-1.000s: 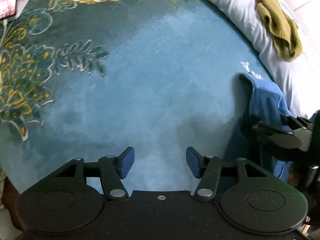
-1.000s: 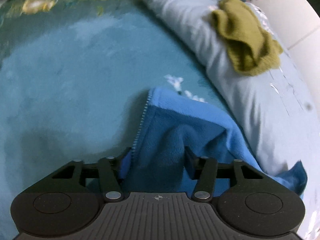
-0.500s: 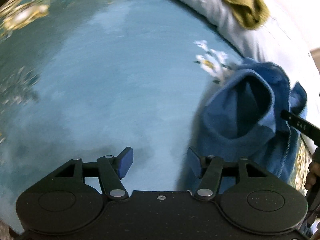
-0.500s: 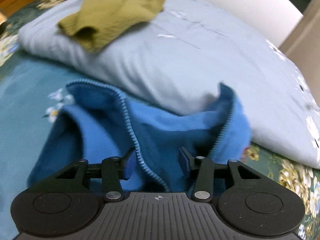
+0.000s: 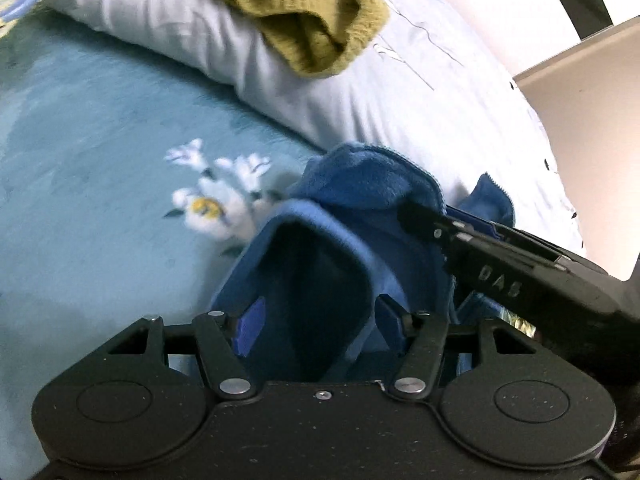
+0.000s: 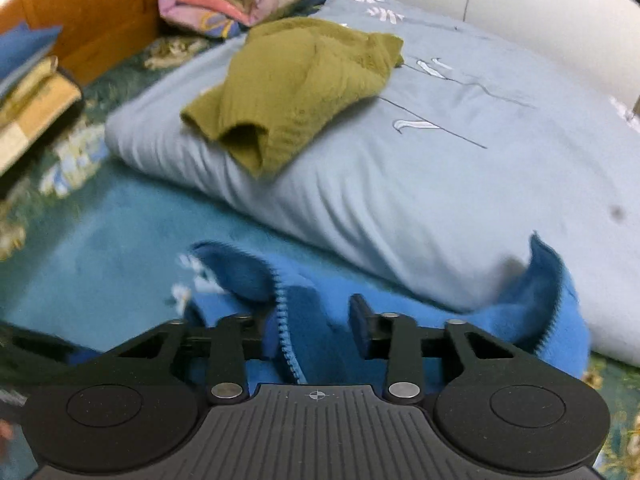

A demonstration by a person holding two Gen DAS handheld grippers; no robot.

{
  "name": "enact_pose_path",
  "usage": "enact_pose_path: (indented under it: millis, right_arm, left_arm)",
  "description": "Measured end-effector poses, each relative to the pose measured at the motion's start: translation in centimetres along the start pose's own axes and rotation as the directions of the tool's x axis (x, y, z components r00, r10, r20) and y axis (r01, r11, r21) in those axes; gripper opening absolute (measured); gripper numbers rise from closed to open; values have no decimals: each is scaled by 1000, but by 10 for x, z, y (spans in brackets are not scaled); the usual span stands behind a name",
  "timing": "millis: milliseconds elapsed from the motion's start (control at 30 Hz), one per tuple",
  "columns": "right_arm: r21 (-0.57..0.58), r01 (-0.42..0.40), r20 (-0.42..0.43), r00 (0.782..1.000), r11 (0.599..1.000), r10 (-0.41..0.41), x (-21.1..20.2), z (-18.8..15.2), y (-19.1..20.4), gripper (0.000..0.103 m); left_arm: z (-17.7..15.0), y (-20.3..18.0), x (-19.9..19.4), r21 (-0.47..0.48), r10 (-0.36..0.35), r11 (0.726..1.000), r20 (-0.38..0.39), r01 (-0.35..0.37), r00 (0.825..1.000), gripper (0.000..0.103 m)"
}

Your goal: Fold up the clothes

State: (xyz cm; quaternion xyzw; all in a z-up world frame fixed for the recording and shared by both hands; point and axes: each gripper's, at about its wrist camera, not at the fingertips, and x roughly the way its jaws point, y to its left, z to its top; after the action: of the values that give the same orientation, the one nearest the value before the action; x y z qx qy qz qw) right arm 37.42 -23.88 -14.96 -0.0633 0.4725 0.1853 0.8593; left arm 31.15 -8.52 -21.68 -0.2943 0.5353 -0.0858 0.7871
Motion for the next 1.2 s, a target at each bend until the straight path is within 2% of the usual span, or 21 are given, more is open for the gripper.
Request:
enact_pose_path:
  millis: [33,167,233,300,367,400,433,467,567,633,733,833,933,1000,1067,1100,1133,1200]
  right_arm:
    - [26,-25,-7,1000,999,26,2,4,-5,11]
    - [210,-123,-7,992,970,128,2,7,-36,9]
    - [316,-169,20,985,934,171,-2,2,-54,9]
    - [421,-221,56,974,880,218,-7,-4,-71,9]
    - [516,-265,97,963,814,252,-12,-12,-85,9]
    - [559,-289,118,955,777,271,-12,-16,-91,9]
    - [595,-318,142,946,738,292,-12,-20,-96,9]
    - [626,-340,164,937,702,308,-11,-23,-99,9]
    - [686,-394,217,913,611,345,-9,-31,-106,9]
    - [697,-421,244,901,580,360,-6,-31,-108,9]
    - [699,-448,261,886,558,383,7,-22,-111,9]
    - [699,-426,227,894,574,387,31,-10,-115,9]
    - [702,-314,101,933,640,346,65,1,-113,9]
    - [673,-256,29,947,694,321,80,6,-107,9]
    - [630,-234,-11,951,741,309,85,11,-99,10]
    - [613,-231,-15,953,756,303,82,12,-97,14]
    - [599,-232,-16,954,766,300,78,12,-95,15]
    - [578,-233,-16,955,782,296,69,11,-93,26]
  left_arm:
    - [3,0,4,-10,-2,1000,1,2,1000,58]
    - [10,9,15,-110,-62,992,12,63,998,55]
    - [12,17,19,-175,-93,980,32,97,995,55]
    - [14,23,23,-240,-100,964,57,110,993,54]
    - [16,29,25,-311,-126,939,89,147,988,47]
    - [17,30,26,-333,-129,930,105,157,986,35]
    - [18,30,26,-342,-120,927,119,154,986,17]
    - [21,28,24,-341,-110,928,132,149,985,10]
    - [33,20,10,-276,-115,947,178,162,977,7]
    - [46,17,1,-221,-119,962,187,160,975,6]
    - [65,21,-3,-154,-109,978,175,137,978,6]
    - [83,33,7,-141,-75,986,137,95,988,6]
    - [94,42,25,-143,-42,989,54,50,998,8]
    - [92,40,28,-108,-32,994,31,35,999,10]
    - [88,37,24,-79,-41,996,21,42,999,26]
    - [85,36,19,-67,-42,997,20,43,999,37]
    - [82,36,14,-52,-41,998,20,42,999,39]
    - [69,35,-3,-5,-17,1000,20,18,1000,43]
